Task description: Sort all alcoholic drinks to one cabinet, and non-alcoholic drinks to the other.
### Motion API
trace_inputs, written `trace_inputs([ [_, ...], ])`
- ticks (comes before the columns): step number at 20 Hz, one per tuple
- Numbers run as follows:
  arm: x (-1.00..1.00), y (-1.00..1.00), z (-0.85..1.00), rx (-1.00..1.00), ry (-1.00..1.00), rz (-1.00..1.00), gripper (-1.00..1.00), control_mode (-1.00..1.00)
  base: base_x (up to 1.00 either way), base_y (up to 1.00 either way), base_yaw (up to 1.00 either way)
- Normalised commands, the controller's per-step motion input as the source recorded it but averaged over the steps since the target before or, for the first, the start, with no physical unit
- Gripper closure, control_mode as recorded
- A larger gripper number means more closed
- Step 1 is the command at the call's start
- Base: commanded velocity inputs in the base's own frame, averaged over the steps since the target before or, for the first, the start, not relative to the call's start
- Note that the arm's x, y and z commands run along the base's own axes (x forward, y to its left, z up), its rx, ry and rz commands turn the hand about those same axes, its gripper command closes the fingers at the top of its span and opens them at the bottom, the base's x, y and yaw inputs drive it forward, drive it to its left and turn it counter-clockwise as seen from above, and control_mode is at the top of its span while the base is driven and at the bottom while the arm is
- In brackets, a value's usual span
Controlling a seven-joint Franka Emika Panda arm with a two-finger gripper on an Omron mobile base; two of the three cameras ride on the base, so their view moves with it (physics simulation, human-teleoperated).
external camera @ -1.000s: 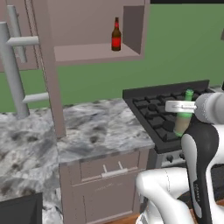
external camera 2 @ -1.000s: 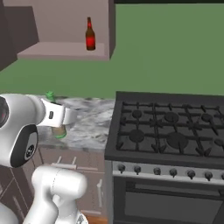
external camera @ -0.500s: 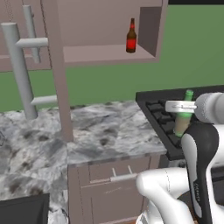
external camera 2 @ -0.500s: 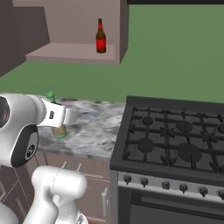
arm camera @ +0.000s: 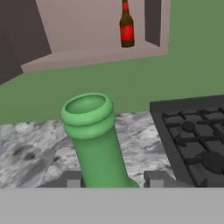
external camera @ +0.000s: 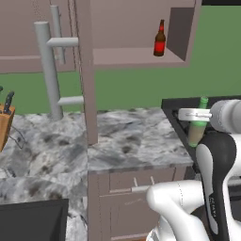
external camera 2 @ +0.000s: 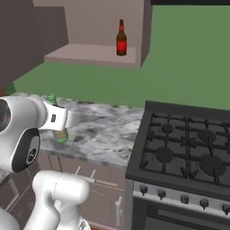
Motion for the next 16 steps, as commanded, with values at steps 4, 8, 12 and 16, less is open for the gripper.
trace_inputs([
  [4,0.00,0.00,0.00,0.00,0.00,0.00,1.00,1.00,0.08,0.43,0.12],
  [8,0.00,0.00,0.00,0.00,0.00,0.00,1.00,1.00,0.32,0.36,0.05],
  [12,0.00,0.00,0.00,0.00,0.00,0.00,1.00,1.00,0.55,0.12,0.00],
  [16,0.00,0.00,0.00,0.00,0.00,0.00,1.00,1.00,0.58,0.00,0.00],
])
